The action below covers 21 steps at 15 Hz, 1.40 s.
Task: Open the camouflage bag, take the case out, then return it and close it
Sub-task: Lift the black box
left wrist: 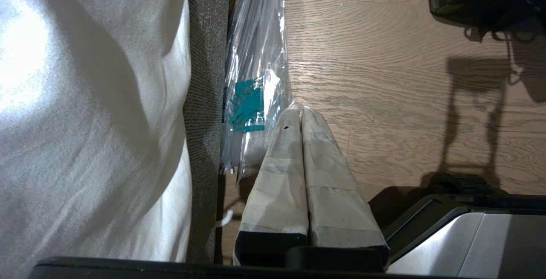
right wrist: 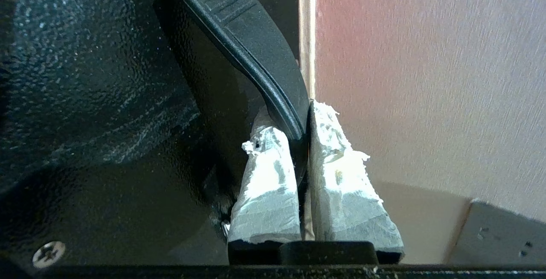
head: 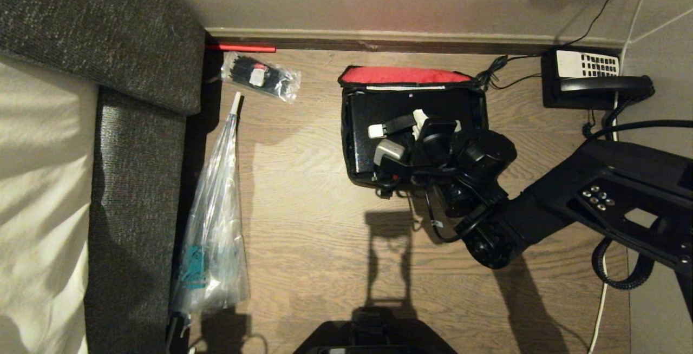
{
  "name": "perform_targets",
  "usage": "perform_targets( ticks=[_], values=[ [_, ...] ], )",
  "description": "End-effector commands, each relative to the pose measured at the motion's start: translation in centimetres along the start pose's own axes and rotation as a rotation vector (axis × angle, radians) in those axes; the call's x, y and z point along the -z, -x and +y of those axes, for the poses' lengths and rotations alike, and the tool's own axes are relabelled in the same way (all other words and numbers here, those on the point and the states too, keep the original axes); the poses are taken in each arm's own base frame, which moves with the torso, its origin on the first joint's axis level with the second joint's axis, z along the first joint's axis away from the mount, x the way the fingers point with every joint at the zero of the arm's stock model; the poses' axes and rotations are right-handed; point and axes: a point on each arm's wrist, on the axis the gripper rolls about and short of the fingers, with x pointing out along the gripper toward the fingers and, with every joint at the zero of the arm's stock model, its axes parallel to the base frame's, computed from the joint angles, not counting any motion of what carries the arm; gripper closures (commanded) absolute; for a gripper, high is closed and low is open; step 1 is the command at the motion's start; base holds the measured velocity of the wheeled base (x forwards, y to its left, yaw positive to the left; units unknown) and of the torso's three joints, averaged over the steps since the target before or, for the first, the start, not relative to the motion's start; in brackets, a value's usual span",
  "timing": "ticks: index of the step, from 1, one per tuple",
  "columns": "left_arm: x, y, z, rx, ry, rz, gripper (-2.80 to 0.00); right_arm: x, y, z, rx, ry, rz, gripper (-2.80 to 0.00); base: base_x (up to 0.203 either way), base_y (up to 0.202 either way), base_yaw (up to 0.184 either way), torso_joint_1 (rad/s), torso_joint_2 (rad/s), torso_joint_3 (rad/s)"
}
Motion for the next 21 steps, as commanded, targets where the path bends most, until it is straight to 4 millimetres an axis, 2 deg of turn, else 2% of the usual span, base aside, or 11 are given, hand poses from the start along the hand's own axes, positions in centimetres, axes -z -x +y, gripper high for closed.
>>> perform_targets(
  ticks=[1, 7, 21],
  values=[
    [0.0, 0.0, 0.0, 0.0, 0.0, 0.0, 0.0, -0.1, 0.2, 0.7, -0.01, 0.02, -0.011, 0.0, 0.0, 0.0, 0.0, 0.0, 0.0, 0.0],
    [0.0, 0.0, 0.0, 0.0, 0.0, 0.0, 0.0, -0.1, 0.0, 0.5, -0.005, 0.068, 0.002, 0.0, 0.0, 0.0, 0.0, 0.0, 0.0, 0.0],
    [0.0, 0.0, 0.0, 0.0, 0.0, 0.0, 0.0, 0.2, 0.1, -2.3, 0.047, 0.205, 0.006, 0.0, 0.0, 0.0, 0.0, 0.0, 0.0, 0.0]
  ],
)
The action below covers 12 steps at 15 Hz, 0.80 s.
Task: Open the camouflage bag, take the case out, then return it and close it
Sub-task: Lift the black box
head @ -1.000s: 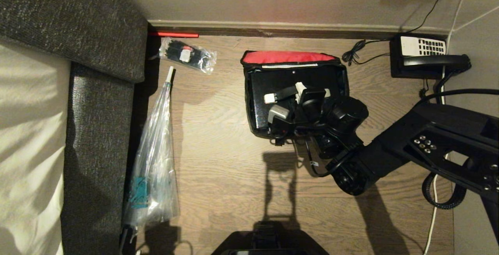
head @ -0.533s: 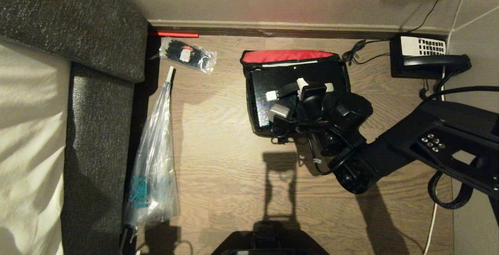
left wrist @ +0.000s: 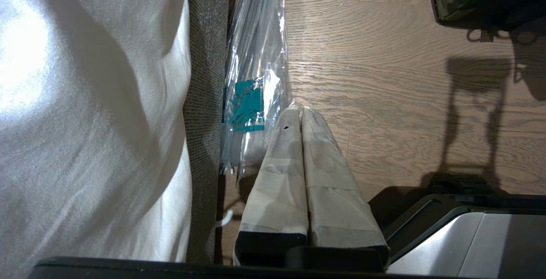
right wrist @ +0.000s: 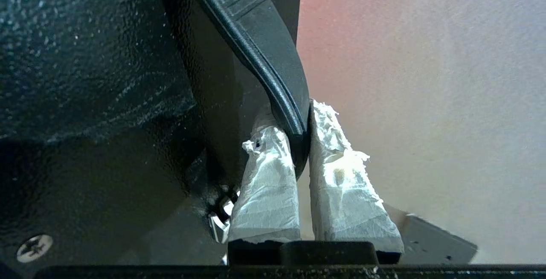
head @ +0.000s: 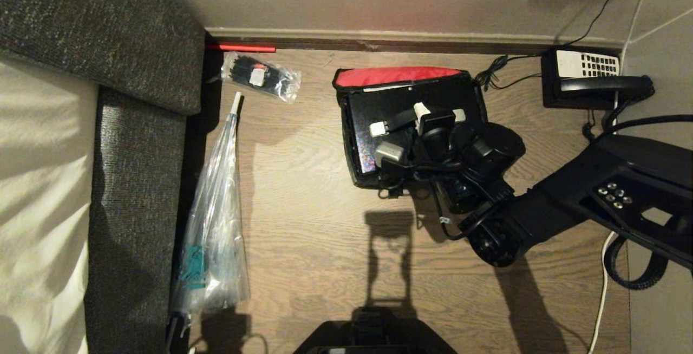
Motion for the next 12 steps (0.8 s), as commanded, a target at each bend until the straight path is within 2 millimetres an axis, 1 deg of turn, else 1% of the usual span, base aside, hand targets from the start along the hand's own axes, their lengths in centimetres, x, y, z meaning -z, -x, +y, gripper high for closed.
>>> perform_targets(
  ticks=[1, 3, 6, 12],
  values=[
    [0.0, 0.0, 0.0, 0.0, 0.001, 0.0, 0.0, 0.3, 0.0, -0.9, 0.023, 0.005, 0.011, 0.0, 0.0, 0.0, 0.0, 0.0, 0.0, 0.0],
    [0.0, 0.0, 0.0, 0.0, 0.0, 0.0, 0.0, 0.4, 0.1, -1.5, 0.033, 0.003, 0.01, 0.0, 0.0, 0.0, 0.0, 0.0, 0.0, 0.0],
    [0.0, 0.0, 0.0, 0.0, 0.0, 0.0, 0.0, -0.2, 0.6, -2.0, 0.034, 0.003, -0.004, 0.0, 0.0, 0.0, 0.0, 0.0, 0.0, 0.0],
    [0.0, 0.0, 0.0, 0.0, 0.0, 0.0, 0.0, 0.4, 1.2, -4.6, 0.074, 0.003, 0.002, 0.0, 0.0, 0.0, 0.0, 0.0, 0.0, 0.0]
  ],
)
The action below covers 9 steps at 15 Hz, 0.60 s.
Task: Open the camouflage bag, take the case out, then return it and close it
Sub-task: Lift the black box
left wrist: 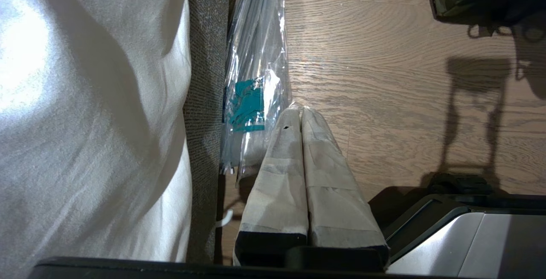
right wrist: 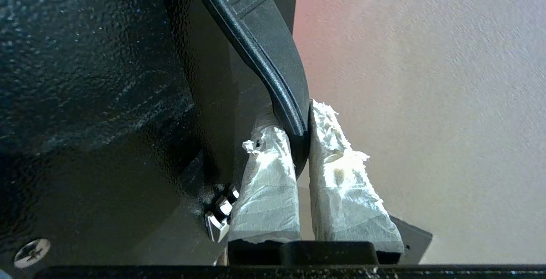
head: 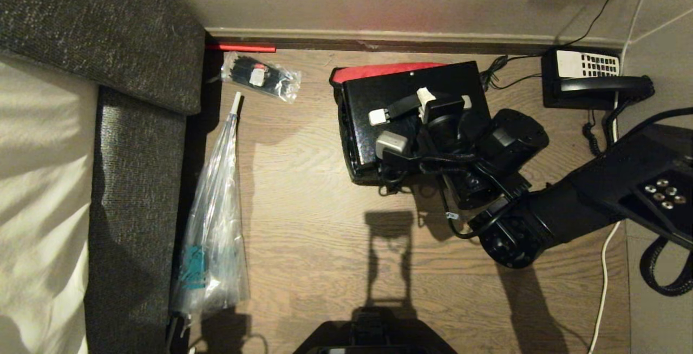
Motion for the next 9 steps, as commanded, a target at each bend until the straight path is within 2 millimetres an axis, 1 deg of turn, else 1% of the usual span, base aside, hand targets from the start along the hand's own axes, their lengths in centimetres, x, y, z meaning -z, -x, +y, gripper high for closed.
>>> perform_targets(
  ticks=[1, 3, 6, 9],
  values=[
    [0.0, 0.0, 0.0, 0.0, 0.0, 0.0, 0.0, 0.5, 0.2, -1.5, 0.03, -0.003, 0.012, 0.0, 0.0, 0.0, 0.0, 0.0, 0.0, 0.0],
    [0.0, 0.0, 0.0, 0.0, 0.0, 0.0, 0.0, 0.9, 0.4, -2.8, 0.043, -0.011, 0.032, 0.0, 0.0, 0.0, 0.0, 0.0, 0.0, 0.0],
    [0.0, 0.0, 0.0, 0.0, 0.0, 0.0, 0.0, 0.9, 0.8, -4.1, 0.045, -0.019, 0.024, 0.0, 0.0, 0.0, 0.0, 0.0, 0.0, 0.0],
    [0.0, 0.0, 0.0, 0.0, 0.0, 0.0, 0.0, 1.4, 1.0, -5.7, 0.066, -0.015, 0.036, 0.0, 0.0, 0.0, 0.0, 0.0, 0.0, 0.0]
  ],
)
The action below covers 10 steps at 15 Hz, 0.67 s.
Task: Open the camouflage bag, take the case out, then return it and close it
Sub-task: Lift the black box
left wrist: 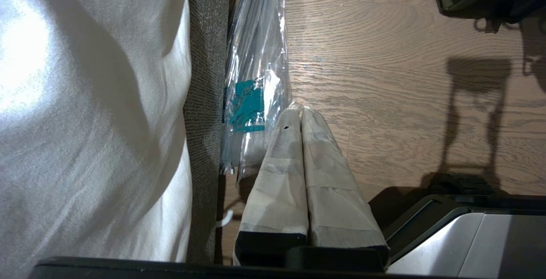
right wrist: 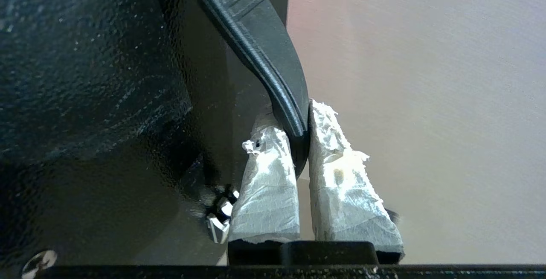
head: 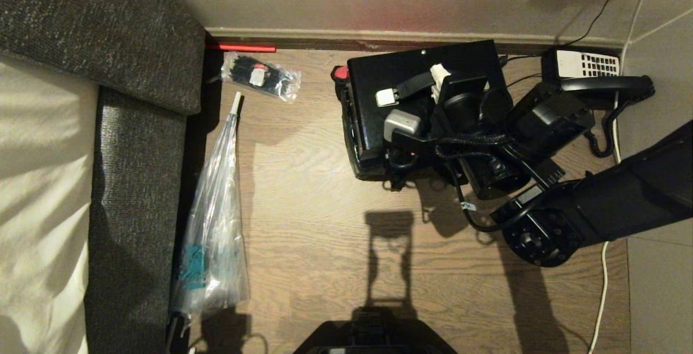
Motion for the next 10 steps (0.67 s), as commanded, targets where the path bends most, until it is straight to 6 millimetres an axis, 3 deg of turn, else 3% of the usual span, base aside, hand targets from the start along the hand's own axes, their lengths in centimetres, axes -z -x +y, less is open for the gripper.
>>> perform_targets(
  ticks=[1, 10],
  values=[
    [0.0, 0.0, 0.0, 0.0, 0.0, 0.0, 0.0, 0.7, 0.1, -1.6, 0.029, -0.003, 0.022, 0.0, 0.0, 0.0, 0.0, 0.0, 0.0, 0.0],
    [0.0, 0.0, 0.0, 0.0, 0.0, 0.0, 0.0, 3.1, 1.7, -4.9, 0.014, 0.004, 0.087, 0.0, 0.0, 0.0, 0.0, 0.0, 0.0, 0.0]
  ],
)
